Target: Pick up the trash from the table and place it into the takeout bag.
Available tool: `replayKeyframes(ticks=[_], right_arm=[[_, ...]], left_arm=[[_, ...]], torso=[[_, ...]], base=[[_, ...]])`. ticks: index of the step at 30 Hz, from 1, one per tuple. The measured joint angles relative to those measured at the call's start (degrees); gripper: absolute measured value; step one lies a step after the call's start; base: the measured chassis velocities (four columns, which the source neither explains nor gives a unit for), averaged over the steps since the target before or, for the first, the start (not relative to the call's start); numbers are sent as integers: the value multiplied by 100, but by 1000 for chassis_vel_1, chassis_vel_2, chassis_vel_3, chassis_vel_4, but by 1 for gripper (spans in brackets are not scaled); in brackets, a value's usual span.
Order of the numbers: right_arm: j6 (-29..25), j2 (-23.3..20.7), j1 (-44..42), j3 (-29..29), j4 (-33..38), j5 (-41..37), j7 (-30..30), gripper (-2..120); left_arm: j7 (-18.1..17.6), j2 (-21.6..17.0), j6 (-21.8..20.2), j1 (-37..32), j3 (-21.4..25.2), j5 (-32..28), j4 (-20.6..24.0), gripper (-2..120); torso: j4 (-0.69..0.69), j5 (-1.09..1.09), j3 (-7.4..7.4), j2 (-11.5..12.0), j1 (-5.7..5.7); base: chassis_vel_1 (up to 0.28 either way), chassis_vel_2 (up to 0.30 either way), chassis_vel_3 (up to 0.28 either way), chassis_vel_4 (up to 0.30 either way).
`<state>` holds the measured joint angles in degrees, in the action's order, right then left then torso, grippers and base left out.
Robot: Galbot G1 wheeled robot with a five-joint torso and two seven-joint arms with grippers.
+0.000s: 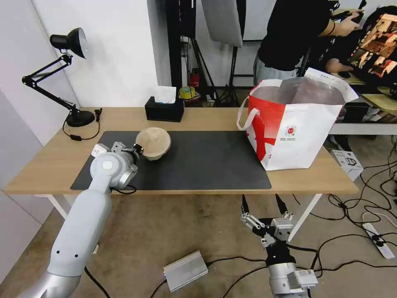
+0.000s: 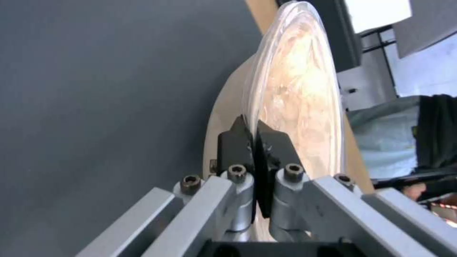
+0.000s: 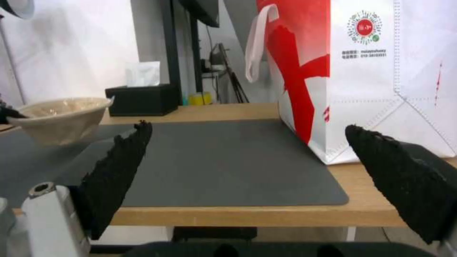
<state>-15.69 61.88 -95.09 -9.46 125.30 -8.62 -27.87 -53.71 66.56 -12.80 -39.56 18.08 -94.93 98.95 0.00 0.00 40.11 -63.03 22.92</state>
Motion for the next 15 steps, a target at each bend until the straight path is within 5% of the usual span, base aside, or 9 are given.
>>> replayKeyframes(ticks=[15], right_arm=[[0,0,0,0,0,0,0,100]], left_arm=[[396,-280,19,253,-292,-165,506,0]], torso=[[0,0,0,0,0]], base=[[0,0,0,0]])
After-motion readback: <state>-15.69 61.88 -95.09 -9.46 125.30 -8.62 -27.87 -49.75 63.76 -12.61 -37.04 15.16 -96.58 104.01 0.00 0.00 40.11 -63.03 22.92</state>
